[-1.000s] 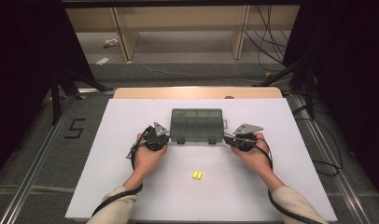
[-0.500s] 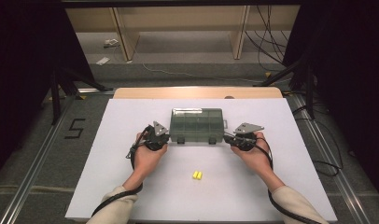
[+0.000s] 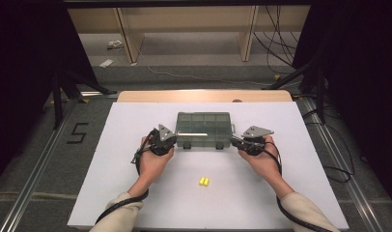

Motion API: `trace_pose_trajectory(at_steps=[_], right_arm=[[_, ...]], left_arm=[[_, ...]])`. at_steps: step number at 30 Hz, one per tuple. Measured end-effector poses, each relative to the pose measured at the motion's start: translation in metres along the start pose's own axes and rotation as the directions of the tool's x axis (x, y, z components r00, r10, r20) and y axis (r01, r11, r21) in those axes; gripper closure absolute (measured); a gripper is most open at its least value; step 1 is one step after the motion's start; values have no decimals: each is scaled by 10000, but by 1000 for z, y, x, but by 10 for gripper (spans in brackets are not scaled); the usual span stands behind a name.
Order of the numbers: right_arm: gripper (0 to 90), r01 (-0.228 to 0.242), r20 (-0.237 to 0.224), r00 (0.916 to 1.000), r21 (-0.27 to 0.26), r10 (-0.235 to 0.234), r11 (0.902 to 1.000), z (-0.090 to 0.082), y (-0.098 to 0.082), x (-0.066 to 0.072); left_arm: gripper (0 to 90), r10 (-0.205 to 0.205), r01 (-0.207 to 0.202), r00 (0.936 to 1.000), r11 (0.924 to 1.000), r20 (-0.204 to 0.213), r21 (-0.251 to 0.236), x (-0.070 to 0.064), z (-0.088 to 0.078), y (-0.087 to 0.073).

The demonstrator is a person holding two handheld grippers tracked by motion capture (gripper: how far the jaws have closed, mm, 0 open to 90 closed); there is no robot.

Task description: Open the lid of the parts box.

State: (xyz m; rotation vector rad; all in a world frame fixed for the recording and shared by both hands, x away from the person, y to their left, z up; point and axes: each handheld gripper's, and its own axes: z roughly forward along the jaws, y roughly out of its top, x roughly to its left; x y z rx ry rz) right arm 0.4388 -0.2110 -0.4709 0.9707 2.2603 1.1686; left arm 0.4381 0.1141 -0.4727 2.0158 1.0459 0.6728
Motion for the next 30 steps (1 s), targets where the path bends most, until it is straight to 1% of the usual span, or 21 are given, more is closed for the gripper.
trace_pose_trajectory(at_steps=[5,7,10,12,16,20,30], right_arm=[[900,2,5,10000,-122,-2,9999,0,3,1],[900,5,11,10000,-200,-4,9998,-1,6,2],[900,-1,51,10000,-308,3,9995,-2,8,2],[900,36,125,9999,-392,-31,9992,-2,10,1],[900,73,171,9998,-505,-64,9987,-1,13,2],[900,100,230,9997,-704,-84,9975,-2,19,2],[900,110,354,9993,-995,-76,9950,-3,29,1]], left_arm=[[898,-120,118,9999,9997,-79,-229,2,-2,4],[898,-115,113,9999,9996,-76,-255,2,-3,6],[899,-216,212,9997,9992,-99,-352,4,-4,8],[899,-111,104,9998,9992,-181,-375,5,-5,11],[898,-68,56,9997,9988,-236,-487,6,-6,16],[898,-83,72,9998,9984,-202,-552,6,-5,20],[899,-217,197,9994,9967,-252,-787,8,-4,32]])
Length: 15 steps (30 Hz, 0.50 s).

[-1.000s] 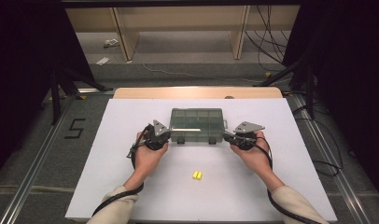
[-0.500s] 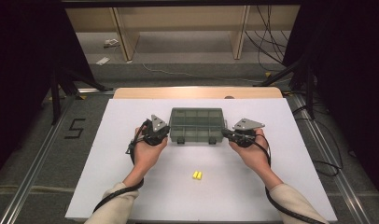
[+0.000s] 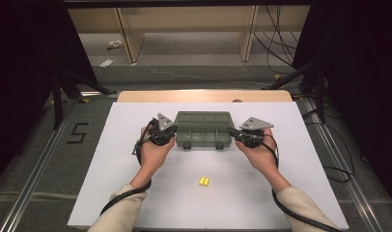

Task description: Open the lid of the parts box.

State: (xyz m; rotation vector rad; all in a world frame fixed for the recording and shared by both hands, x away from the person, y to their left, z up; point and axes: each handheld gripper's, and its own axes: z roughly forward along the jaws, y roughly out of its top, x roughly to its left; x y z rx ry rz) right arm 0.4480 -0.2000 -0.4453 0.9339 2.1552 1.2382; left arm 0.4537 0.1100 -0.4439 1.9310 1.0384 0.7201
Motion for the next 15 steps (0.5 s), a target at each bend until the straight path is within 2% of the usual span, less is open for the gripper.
trace_pose_trajectory(at_steps=[5,10,13,15], right_arm=[[877,67,167,9998,-53,-66,10000,0,4,0],[803,329,819,9961,171,-342,9993,1,4,0],[732,607,1424,9879,83,-613,9981,1,7,-2],[687,685,1649,9841,-52,-667,9976,3,9,-3]], left_arm=[[899,-59,59,10000,9999,18,-140,0,0,7],[899,-65,64,10000,9998,-58,-178,1,1,14],[899,-69,67,9999,9998,-92,-203,2,1,17],[898,-91,88,9999,9997,-115,-217,2,2,18]])
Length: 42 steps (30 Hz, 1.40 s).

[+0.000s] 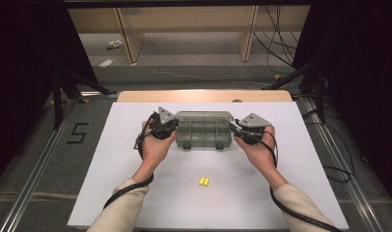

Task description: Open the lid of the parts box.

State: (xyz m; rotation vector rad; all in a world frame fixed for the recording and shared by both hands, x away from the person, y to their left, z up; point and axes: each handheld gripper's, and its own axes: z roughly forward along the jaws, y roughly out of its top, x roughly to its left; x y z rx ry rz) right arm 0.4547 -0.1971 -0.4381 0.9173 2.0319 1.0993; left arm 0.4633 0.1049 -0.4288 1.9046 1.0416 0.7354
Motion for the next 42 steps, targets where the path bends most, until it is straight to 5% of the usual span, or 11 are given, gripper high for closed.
trace_pose_trajectory(at_steps=[6,16,26,42], right_arm=[[711,140,579,9983,-402,-116,9991,7,9,-3],[773,123,793,9968,-610,-74,9981,11,14,-2],[796,147,1095,9940,-729,-66,9972,15,18,-2],[842,-74,1542,9879,-719,184,9974,22,29,-5]], left_arm=[[887,71,-71,10000,10000,-50,70,1,3,0],[676,244,-247,9984,9997,-512,-61,8,10,-2],[761,956,-1019,9881,9937,-1202,-476,10,15,8],[820,887,-986,9858,9931,-1426,-638,12,22,21]])
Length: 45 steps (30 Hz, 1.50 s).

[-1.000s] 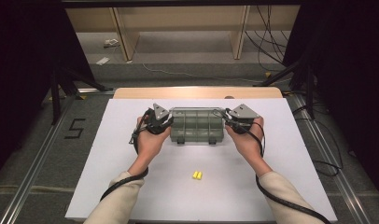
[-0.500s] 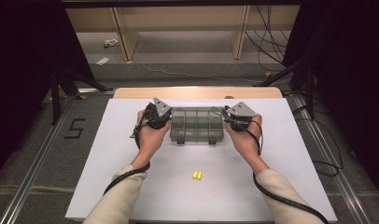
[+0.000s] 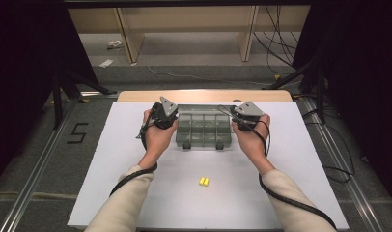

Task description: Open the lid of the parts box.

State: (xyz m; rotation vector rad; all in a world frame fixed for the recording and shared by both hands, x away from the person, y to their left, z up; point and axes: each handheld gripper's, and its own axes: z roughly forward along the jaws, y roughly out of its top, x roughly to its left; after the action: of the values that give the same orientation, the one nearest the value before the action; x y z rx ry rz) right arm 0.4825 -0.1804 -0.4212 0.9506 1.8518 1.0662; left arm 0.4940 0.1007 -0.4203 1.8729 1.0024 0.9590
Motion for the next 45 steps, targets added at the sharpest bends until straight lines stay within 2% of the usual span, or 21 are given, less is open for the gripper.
trace_pose_trajectory(at_steps=[2,18,20,25,27,30,31,36,39,45], right_arm=[[844,-25,4,10000,13,25,10000,1,1,-1],[851,-322,135,9994,145,320,9994,8,10,-4],[851,-337,147,9993,155,335,9993,8,11,-5],[851,-395,203,9990,179,391,9991,11,13,-5],[851,-402,220,9990,190,398,9990,11,13,-6],[851,-431,218,9989,226,426,9988,11,13,-6],[850,-441,220,9988,227,436,9988,12,13,-6],[850,-473,235,9986,245,467,9986,13,14,-7],[849,-498,245,9985,286,491,9983,14,16,-7],[849,-578,269,9980,329,569,9978,18,18,-10]], left_arm=[[822,-121,121,9999,9999,5,-1,1,2,1],[838,-246,246,9997,9997,26,98,7,10,8],[841,-418,418,9991,9991,43,57,8,11,8],[844,-479,478,9988,9988,36,68,9,13,9],[848,-632,631,9980,9980,57,82,10,14,10],[849,-527,527,9986,9986,44,54,12,15,12],[850,-682,681,9977,9976,55,150,11,15,12],[852,-767,765,9970,9969,82,193,11,15,13],[852,-969,967,9952,9951,93,201,11,16,13],[853,-1055,1052,9944,9941,103,251,12,17,15]])
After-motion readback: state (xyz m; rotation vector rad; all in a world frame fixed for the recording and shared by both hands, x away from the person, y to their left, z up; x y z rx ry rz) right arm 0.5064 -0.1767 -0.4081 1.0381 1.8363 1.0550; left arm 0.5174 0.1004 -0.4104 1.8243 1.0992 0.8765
